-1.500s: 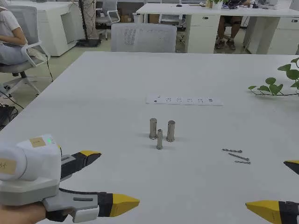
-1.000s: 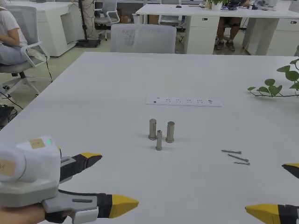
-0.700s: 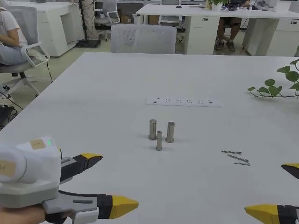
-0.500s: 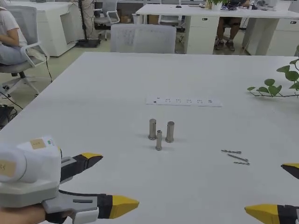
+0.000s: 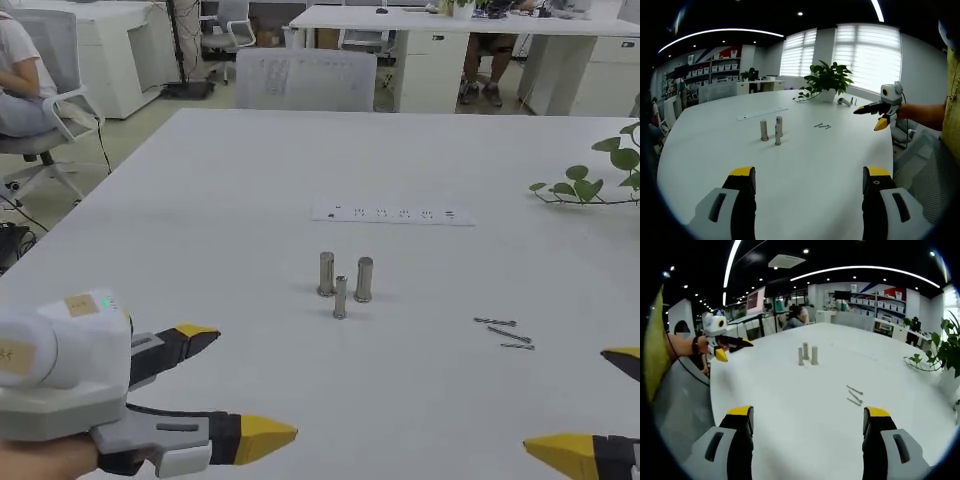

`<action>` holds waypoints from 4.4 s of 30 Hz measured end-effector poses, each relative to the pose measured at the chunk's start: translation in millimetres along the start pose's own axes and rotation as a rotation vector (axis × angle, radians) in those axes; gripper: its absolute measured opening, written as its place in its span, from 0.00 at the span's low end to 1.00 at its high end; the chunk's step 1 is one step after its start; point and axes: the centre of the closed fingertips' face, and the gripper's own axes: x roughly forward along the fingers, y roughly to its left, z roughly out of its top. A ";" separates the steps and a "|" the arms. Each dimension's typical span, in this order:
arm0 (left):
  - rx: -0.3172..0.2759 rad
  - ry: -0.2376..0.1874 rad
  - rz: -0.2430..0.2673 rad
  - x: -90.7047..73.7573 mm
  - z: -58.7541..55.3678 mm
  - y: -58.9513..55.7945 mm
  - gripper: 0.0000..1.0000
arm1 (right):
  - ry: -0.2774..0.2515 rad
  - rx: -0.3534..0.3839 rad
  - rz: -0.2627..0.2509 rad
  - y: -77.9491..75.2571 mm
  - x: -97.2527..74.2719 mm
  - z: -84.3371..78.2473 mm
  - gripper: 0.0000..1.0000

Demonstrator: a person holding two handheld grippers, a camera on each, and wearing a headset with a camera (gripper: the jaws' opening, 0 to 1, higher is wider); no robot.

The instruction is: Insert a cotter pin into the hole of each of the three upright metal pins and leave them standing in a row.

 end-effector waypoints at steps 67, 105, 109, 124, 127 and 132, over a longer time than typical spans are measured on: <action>0.093 0.036 -0.134 133.3 47.7 65.8 0.48 | 0.029 0.027 -0.049 -8.5 -7.1 -8.9 0.90; 0.235 0.059 -0.205 174.0 36.4 78.4 0.07 | 0.074 0.062 -0.064 -13.4 1.0 -22.6 0.88; 0.261 0.069 -0.219 172.1 35.8 74.7 0.07 | 0.071 0.061 -0.063 -13.8 0.8 -22.0 0.88; 0.277 0.067 -0.280 141.1 40.8 39.4 0.07 | 0.043 0.048 -0.036 -7.8 8.5 -12.9 0.88; 0.298 0.068 -0.307 130.9 40.8 24.7 0.07 | 0.040 0.042 -0.030 -6.2 9.4 -11.1 0.88; 0.316 0.078 -0.339 117.7 36.7 5.8 0.07 | 0.029 0.032 -0.017 -3.0 9.9 -7.0 0.88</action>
